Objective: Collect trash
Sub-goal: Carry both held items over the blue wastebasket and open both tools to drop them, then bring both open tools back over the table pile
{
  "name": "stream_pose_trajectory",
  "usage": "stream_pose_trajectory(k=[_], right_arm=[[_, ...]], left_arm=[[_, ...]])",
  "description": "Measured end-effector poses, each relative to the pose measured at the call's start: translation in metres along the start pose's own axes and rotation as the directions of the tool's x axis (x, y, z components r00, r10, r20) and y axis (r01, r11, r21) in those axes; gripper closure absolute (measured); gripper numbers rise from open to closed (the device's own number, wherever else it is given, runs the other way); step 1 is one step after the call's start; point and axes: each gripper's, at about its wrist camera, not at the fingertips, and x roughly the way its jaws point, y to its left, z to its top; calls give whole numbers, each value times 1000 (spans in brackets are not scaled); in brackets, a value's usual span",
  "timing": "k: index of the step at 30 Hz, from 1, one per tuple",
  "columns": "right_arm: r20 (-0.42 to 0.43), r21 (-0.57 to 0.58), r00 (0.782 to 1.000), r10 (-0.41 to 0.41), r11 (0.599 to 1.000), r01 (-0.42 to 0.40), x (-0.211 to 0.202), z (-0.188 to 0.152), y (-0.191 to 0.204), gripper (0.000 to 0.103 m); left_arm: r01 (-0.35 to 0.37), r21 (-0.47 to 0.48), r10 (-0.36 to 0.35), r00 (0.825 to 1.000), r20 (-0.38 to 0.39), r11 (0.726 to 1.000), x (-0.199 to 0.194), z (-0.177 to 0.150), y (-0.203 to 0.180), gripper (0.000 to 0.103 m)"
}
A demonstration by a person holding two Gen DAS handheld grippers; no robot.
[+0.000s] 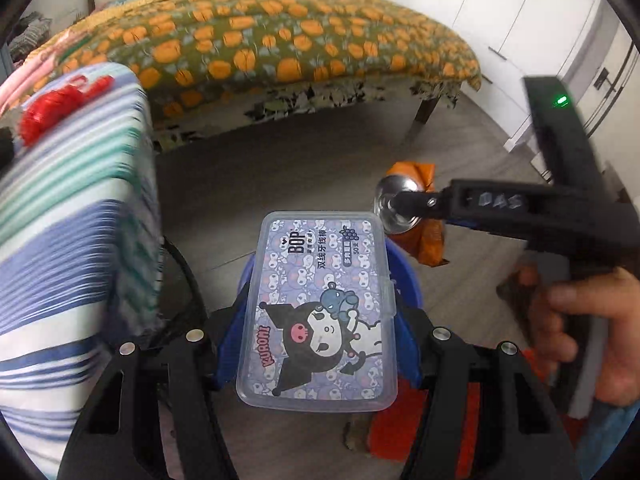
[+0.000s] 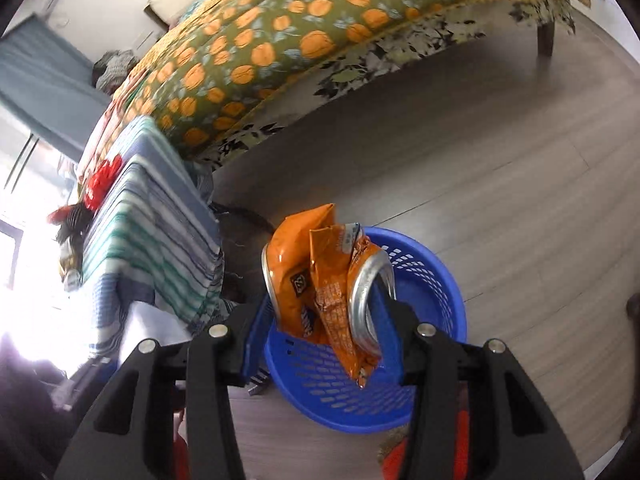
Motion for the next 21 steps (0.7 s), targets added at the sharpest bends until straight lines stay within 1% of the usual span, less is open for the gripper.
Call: stream_pose_trajectory(k=[2, 3, 4, 5, 7, 8, 9, 10, 12, 14, 15, 16, 19, 21], right_arm=[[-4, 11, 1000, 7, 1000, -7, 3, 2, -5, 53], [-5, 17, 1000, 5, 1000, -5, 5, 3, -6, 49], [-7, 24, 1000, 8, 1000, -7, 6, 3, -8, 39], [-7, 36, 1000, 10, 999, -10, 7, 3, -8, 37], [1, 47, 1000, 12, 999, -12, 6, 5, -9, 37], [7, 48, 1000, 15, 999, -15, 4, 6, -9, 37], [17, 49, 1000, 14, 999, -15, 1, 6, -9, 37], [29, 45, 1000, 10, 999, -12, -2, 6, -9, 37], [62, 25, 998, -10, 1000, 9, -8, 6, -4, 37], [107, -5, 994, -27, 1000, 28, -17, 6, 4, 36], [137, -27, 990, -40, 999, 44, -22, 6, 10, 32], [175, -53, 983, -60, 996, 70, -29, 4, 17, 26], [287, -113, 954, -85, 986, 122, -49, -1, 39, 25], [365, -156, 927, -83, 977, 149, -62, -7, 56, 25]], left_arm=[[-2, 0, 2, 1000, -3, 1000, 16, 2, 0, 40], [-13, -2, 13, 1000, -2, 1000, 24, 3, -1, 36], [-25, -7, 25, 1000, -4, 1000, 30, 4, 3, 25], [-37, -13, 37, 999, -2, 999, 35, 5, 4, 22], [-46, -16, 46, 999, 0, 999, 39, 7, 6, 20], [-48, -18, 48, 999, 2, 999, 38, 8, 7, 19], [-46, -21, 46, 999, 11, 999, 35, 8, 9, 16], [-38, -20, 38, 999, 34, 999, 26, 7, 10, 12], [-36, -12, 37, 996, 78, 999, 8, 4, 9, 8], [-23, 4, 22, 991, 132, 1000, -17, 0, 6, 5], [-18, 11, 17, 988, 154, 1000, -28, -1, 4, 5], [-14, 18, 10, 984, 179, 1000, -42, -3, 3, 5], [-20, 20, 14, 970, 243, 1000, -80, -11, 2, 5], [-24, 27, 16, 960, 280, 999, -103, -17, 5, 5]])
